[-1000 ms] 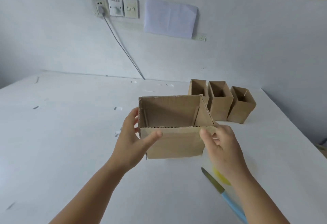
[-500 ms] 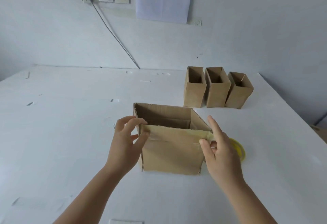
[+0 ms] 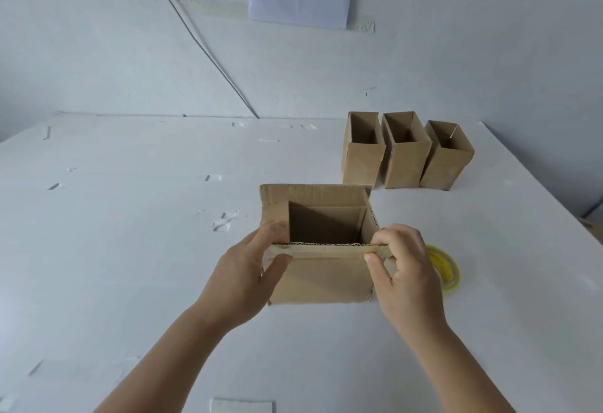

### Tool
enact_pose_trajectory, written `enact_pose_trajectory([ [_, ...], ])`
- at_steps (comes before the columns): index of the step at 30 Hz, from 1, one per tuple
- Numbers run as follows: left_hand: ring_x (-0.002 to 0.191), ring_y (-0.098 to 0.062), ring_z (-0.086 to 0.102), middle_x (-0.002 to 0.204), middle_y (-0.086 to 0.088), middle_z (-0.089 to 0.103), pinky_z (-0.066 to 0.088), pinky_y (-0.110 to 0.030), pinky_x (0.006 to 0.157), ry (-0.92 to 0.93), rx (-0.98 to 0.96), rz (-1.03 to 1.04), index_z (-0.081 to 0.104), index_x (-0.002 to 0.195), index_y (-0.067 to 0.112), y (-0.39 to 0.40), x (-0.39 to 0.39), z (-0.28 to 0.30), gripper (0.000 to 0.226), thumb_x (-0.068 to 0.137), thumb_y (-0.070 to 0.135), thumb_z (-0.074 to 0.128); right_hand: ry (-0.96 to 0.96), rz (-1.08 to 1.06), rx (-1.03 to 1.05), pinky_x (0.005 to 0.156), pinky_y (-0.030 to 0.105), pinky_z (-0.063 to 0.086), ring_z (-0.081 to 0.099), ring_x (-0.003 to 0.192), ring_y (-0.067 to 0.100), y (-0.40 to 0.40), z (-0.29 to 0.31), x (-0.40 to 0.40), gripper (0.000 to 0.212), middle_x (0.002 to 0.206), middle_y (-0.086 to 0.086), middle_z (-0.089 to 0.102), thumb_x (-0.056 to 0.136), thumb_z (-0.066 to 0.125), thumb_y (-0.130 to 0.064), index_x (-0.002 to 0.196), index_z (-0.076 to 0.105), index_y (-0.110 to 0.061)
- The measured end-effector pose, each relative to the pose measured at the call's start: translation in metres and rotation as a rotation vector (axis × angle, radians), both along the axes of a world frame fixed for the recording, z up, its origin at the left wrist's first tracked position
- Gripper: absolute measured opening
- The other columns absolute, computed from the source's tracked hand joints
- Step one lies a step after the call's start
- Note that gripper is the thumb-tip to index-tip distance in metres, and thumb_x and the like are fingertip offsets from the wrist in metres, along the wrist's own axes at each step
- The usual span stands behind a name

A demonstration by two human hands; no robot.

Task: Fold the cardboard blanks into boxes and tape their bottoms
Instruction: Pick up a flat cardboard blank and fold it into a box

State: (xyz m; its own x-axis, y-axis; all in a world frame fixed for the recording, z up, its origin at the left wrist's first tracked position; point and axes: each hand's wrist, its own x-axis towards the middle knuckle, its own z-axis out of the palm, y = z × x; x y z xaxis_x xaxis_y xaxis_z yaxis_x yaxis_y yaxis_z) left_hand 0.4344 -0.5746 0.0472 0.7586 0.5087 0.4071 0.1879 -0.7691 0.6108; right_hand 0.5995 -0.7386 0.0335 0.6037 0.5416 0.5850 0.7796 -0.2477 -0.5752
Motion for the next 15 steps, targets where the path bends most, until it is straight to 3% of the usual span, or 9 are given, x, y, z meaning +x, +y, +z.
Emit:
enact_pose_trajectory([
  [1, 0.074, -0.007, 0.055, 0.103, 0.015, 0.061, 0.048, -0.023, 0.064, 0.008, 0.023, -0.008, 0.046, 0.095, 0.034, -0.001, 0.001, -0.001, 0.011, 0.089, 0.027, 0.050, -0.009, 0.024, 0.001, 0.060, 0.022, 0.045, 0.049, 0.085, 0.006, 0.001, -0.001, 0.001, 0.019, 0.098, -0.003, 0.054, 0.078, 0.069, -0.004, 0.090, 0.058, -0.014],
  [3, 0.070, -0.011, 0.057, 0.099, 0.009, 0.065, 0.050, -0.030, 0.065, 0.003, 0.003, 0.014, 0.044, 0.093, 0.034, -0.001, 0.001, -0.001, 0.008, 0.089, 0.029, 0.048, 0.019, 0.047, -0.010, 0.063, 0.019, 0.044, 0.053, 0.084, 0.007, 0.000, -0.001, 0.001, 0.012, 0.094, -0.006, 0.060, 0.080, 0.062, -0.015, 0.092, 0.059, -0.016],
  [7, 0.094, -0.015, 0.065, 0.105, 0.015, 0.068, 0.054, -0.037, 0.078, 0.005, -0.075, 0.066, 0.045, 0.099, 0.034, 0.003, 0.002, -0.004, 0.011, 0.091, 0.037, 0.052, 0.111, 0.061, -0.058, 0.061, 0.026, 0.048, 0.060, 0.076, 0.012, -0.001, 0.002, 0.002, 0.013, 0.089, -0.011, 0.067, 0.087, 0.056, -0.035, 0.097, 0.051, -0.029],
  [9, 0.095, -0.011, 0.064, 0.105, 0.017, 0.066, 0.054, -0.037, 0.080, -0.005, -0.098, 0.113, 0.046, 0.101, 0.029, 0.002, 0.004, -0.006, 0.012, 0.093, 0.030, 0.055, 0.111, 0.032, -0.063, 0.059, 0.034, 0.050, 0.063, 0.074, 0.022, 0.000, 0.005, 0.003, 0.019, 0.085, -0.008, 0.064, 0.091, 0.058, -0.034, 0.102, 0.052, -0.021],
  [12, 0.085, -0.011, 0.060, 0.102, 0.012, 0.059, 0.053, -0.038, 0.074, -0.032, -0.104, 0.242, 0.050, 0.104, 0.023, 0.000, 0.011, -0.005, 0.018, 0.089, 0.026, 0.060, 0.152, -0.056, -0.154, 0.055, 0.031, 0.040, 0.056, 0.065, 0.023, 0.008, 0.008, 0.009, 0.036, 0.080, -0.002, 0.060, 0.088, 0.063, -0.030, 0.116, 0.049, -0.011],
  [14, 0.085, -0.010, 0.059, 0.112, 0.009, 0.048, 0.054, -0.038, 0.070, -0.048, -0.119, 0.290, 0.051, 0.108, 0.023, 0.002, 0.017, -0.003, 0.026, 0.086, 0.022, 0.065, 0.179, -0.074, -0.226, 0.060, 0.028, 0.040, 0.057, 0.079, 0.022, 0.015, 0.011, 0.012, 0.051, 0.089, -0.001, 0.057, 0.087, 0.065, -0.029, 0.130, 0.042, -0.015],
  [15, 0.085, -0.010, 0.059, 0.117, 0.009, 0.043, 0.055, -0.038, 0.070, -0.045, -0.131, 0.290, 0.051, 0.111, 0.024, 0.003, 0.019, -0.002, 0.031, 0.085, 0.020, 0.066, 0.187, -0.062, -0.241, 0.069, 0.027, 0.043, 0.057, 0.095, 0.021, 0.018, 0.012, 0.014, 0.060, 0.107, 0.001, 0.056, 0.087, 0.066, -0.026, 0.138, 0.036, -0.018],
])
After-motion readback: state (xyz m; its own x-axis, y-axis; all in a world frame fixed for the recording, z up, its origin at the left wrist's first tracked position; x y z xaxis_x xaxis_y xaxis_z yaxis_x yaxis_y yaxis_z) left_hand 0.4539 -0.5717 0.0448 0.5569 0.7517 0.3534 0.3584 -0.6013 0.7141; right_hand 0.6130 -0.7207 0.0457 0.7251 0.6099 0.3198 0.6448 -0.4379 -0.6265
